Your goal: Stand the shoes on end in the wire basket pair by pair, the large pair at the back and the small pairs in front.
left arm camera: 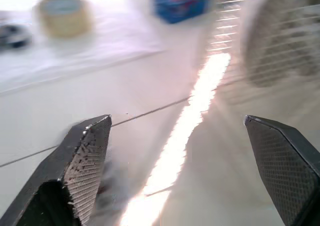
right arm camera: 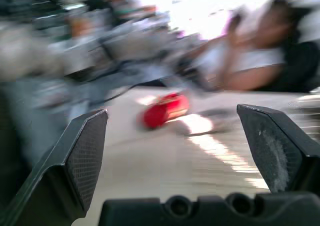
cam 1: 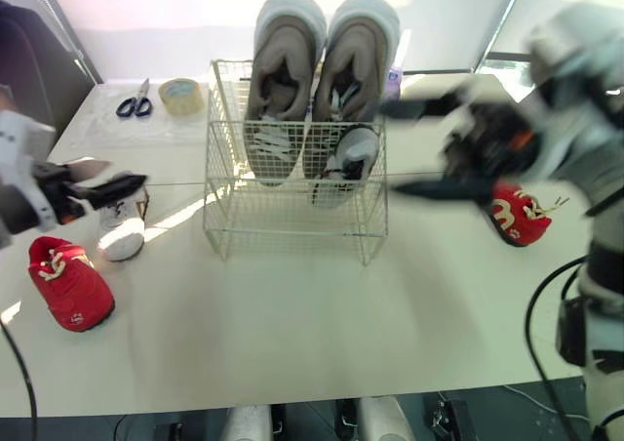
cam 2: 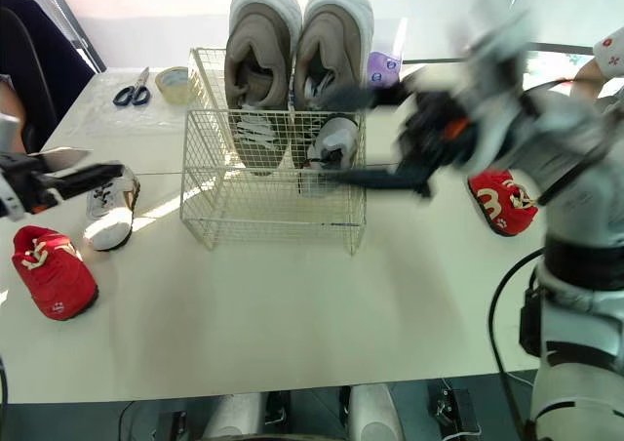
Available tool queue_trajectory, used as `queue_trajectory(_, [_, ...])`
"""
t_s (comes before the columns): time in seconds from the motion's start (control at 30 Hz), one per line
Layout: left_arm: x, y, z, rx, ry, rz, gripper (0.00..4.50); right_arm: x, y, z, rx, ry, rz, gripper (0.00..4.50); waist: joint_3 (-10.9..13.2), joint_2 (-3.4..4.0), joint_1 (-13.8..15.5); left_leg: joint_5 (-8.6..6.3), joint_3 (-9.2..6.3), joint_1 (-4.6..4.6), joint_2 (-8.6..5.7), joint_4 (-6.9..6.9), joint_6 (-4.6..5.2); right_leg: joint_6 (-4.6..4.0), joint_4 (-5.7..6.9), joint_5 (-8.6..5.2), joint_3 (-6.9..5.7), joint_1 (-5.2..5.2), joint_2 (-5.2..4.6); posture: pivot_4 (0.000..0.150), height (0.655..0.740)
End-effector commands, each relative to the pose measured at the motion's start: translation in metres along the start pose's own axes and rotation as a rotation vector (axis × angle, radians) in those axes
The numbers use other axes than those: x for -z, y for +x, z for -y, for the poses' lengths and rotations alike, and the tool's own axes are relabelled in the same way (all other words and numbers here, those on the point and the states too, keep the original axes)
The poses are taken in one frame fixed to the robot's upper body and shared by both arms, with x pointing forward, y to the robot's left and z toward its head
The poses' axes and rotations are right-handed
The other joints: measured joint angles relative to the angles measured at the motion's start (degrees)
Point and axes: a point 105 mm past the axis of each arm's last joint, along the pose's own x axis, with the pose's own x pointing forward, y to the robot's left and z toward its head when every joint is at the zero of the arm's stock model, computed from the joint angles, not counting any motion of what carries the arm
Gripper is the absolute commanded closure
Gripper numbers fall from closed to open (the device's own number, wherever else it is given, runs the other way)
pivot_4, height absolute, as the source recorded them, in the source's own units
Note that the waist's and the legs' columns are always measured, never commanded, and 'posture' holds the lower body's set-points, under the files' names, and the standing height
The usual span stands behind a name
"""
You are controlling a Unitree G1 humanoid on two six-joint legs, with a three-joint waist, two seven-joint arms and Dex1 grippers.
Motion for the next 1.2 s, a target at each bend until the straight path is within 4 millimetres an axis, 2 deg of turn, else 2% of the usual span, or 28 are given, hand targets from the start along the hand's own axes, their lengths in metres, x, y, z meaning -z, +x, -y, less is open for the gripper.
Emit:
queue_trajectory(0.03, [-0.004, -0.016, -0.032, -0.118, 0.039, -0.010, 0.01, 0.015, 0.006, -0.006, -0.027, -0.061, -0.103, 0.00, 0.0, -0.01, 0.3, -0.05, 0.01, -0.16, -0.06, 0.14, 0.09, 0.00, -0.02, 0.00, -0.03, -0.07, -0.08, 0.150, 0.7400])
queue_trajectory(0.1, [0.007, -0.019, -0.043, -0.152, 0.031, -0.049, 0.01, 0.023, 0.008, -0.006, -0.040, -0.072, -0.130, 0.00, -0.1, -0.09, 0.3, -0.18, 0.03, -0.35, -0.15, 0.35, 0.28, -0.02, -0.09, -0.01, -0.06, -0.13, -0.23, 0.150, 0.7400])
queue_trajectory(0.17, [0.011, -0.017, -0.045, -0.137, -0.011, -0.050, 0.01, 0.025, 0.010, -0.007, -0.051, -0.078, -0.133, 0.00, -0.1, -0.14, 0.2, -0.18, 0.12, -0.36, -0.22, 0.37, 0.27, 0.01, -0.10, 0.01, -0.07, -0.13, -0.41, 0.150, 0.7400])
queue_trajectory(0.33, [0.017, 0.007, -0.038, -0.053, -0.038, -0.048, 0.01, 0.035, 0.014, -0.003, -0.047, -0.104, -0.160, 0.00, -0.1, -0.25, 0.6, -0.06, 0.11, -0.37, -0.23, 0.37, 0.08, 0.04, -0.05, 0.02, -0.16, -0.13, -0.36, 0.150, 0.7400])
queue_trajectory(0.43, [0.024, 0.020, -0.045, -0.066, -0.045, -0.072, 0.01, 0.038, 0.015, 0.000, -0.029, -0.119, -0.167, 0.00, -0.1, -0.27, 0.8, 0.00, 0.12, -0.35, -0.18, 0.38, 0.02, 0.07, 0.02, 0.04, -0.16, -0.13, -0.23, 0.150, 0.7400])
queue_trajectory(0.6, [0.044, 0.045, -0.063, -0.169, -0.044, -0.144, 0.01, 0.032, 0.015, 0.005, 0.013, -0.125, -0.134, 0.00, -0.1, -0.34, 1.2, 0.07, 0.20, -0.35, -0.17, 0.39, -0.08, 0.07, 0.08, 0.04, -0.19, -0.12, 0.00, 0.150, 0.7400])
queue_trajectory(0.7, [0.054, 0.063, -0.049, -0.087, -0.145, -0.156, 0.01, 0.029, 0.013, 0.007, 0.050, -0.125, -0.126, 0.00, -0.1, -0.39, 1.2, 0.08, 0.21, -0.36, -0.16, 0.41, -0.09, 0.07, 0.09, 0.04, -0.19, -0.12, 0.03, 0.150, 0.7400])
queue_trajectory(0.83, [0.073, 0.079, -0.034, -0.038, -0.150, -0.228, 0.01, 0.026, 0.010, 0.011, 0.100, -0.128, -0.124, 0.00, -0.2, -0.42, 1.2, 0.08, 0.22, -0.37, -0.15, 0.44, -0.07, 0.09, 0.08, 0.05, -0.19, -0.11, 0.02, 0.150, 0.7400])
queue_trajectory(0.93, [0.076, 0.084, -0.035, -0.069, -0.140, -0.231, 0.80, 0.025, 0.009, 0.013, 0.130, -0.134, -0.124, 0.00, -0.2, -0.43, 1.2, 0.07, 0.15, -0.36, -0.10, 0.44, -0.06, 0.09, 0.09, 0.05, -0.19, -0.10, 0.00, 0.150, 0.7400])
queue_trajectory(1.1, [0.061, 0.090, -0.032, -0.064, -0.178, -0.155, 3.26, 0.024, 0.008, 0.017, 0.168, -0.138, -0.123, 0.00, -0.2, -0.44, 1.2, 0.06, 0.09, -0.35, -0.08, 0.47, -0.03, 0.09, 0.15, 0.05, -0.19, -0.08, 0.00, 0.150, 0.7400])
queue_trajectory(1.17, [0.044, 0.091, -0.033, -0.055, -0.210, -0.082, 4.24, 0.025, 0.008, 0.019, 0.183, -0.142, -0.123, 0.00, -0.2, -0.44, 1.2, 0.04, 0.03, -0.35, -0.08, 0.47, 0.01, 0.09, 0.16, 0.05, -0.19, -0.08, 0.00, 0.150, 0.7400])
queue_trajectory(1.2, [0.033, 0.090, -0.034, -0.054, -0.223, -0.037, 4.44, 0.026, 0.008, 0.020, 0.189, -0.144, -0.124, 0.00, -0.2, -0.48, 1.2, 0.05, 0.02, -0.35, -0.08, 0.48, 0.00, 0.09, 0.16, 0.05, -0.19, -0.08, 0.00, 0.150, 0.7400])
